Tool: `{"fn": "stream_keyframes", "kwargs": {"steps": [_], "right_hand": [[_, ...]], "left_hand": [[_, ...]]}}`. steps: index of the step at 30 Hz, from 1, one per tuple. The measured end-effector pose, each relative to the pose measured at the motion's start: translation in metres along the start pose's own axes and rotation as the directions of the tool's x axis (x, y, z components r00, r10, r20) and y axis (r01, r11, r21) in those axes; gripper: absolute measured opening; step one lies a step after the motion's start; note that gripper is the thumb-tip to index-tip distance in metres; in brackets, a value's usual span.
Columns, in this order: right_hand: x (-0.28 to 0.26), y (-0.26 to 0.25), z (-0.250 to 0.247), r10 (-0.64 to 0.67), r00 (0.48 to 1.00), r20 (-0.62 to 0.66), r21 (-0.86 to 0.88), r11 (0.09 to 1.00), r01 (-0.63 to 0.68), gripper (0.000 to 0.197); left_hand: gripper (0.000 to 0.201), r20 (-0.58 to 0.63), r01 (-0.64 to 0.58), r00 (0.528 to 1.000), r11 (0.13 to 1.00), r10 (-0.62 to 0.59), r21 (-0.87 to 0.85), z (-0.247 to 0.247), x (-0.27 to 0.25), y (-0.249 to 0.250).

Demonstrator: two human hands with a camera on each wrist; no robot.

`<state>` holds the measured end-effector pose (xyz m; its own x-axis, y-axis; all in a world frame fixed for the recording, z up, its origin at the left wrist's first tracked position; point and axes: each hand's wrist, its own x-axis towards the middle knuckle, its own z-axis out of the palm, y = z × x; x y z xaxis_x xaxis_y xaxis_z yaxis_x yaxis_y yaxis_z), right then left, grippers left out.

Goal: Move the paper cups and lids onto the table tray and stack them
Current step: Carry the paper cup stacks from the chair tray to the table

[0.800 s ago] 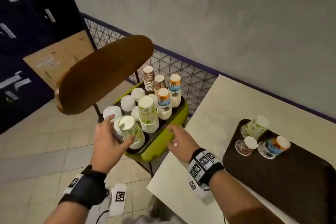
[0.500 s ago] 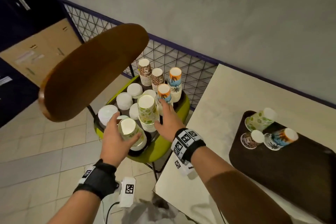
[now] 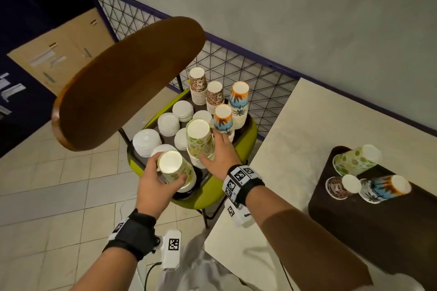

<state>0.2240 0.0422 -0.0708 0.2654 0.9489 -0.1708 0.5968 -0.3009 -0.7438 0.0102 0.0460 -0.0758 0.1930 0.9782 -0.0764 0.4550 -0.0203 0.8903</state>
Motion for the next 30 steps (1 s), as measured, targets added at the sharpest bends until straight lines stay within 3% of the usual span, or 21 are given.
{"fn": "stream_keyframes", "kwargs": {"steps": [5,13,17,23,30], "right_hand": [[0.006,0.005,0.012,0.063,0.998,0.016,0.097,0.993,-0.065,0.105],[0.011,0.015,0.03,0.041,0.998,-0.044,0.076,0.996,-0.037,0.102],[0.006,0.023,0.036,0.019,0.993,-0.116,0.105,0.994,-0.007,0.101],[0.017,0.03,0.046,0.1,0.995,-0.031,0.192,0.977,-0.092,0.112],[0.024,0.037,0.056,0.155,0.988,-0.028,0.229,0.963,-0.145,0.112]], "left_hand": [[0.081,0.007,0.03,1.0,1.0,-0.03,-0.001,0.012,0.001,-0.018],[0.084,0.011,0.057,0.998,0.998,-0.057,0.008,0.023,0.004,-0.036],[0.089,0.004,0.073,0.997,0.995,-0.073,-0.065,0.023,-0.001,-0.038],[0.09,0.004,0.084,0.996,0.99,-0.084,-0.115,0.027,-0.003,-0.056],[0.081,0.0,0.01,1.0,0.999,-0.01,0.034,0.033,-0.001,-0.067]]}}
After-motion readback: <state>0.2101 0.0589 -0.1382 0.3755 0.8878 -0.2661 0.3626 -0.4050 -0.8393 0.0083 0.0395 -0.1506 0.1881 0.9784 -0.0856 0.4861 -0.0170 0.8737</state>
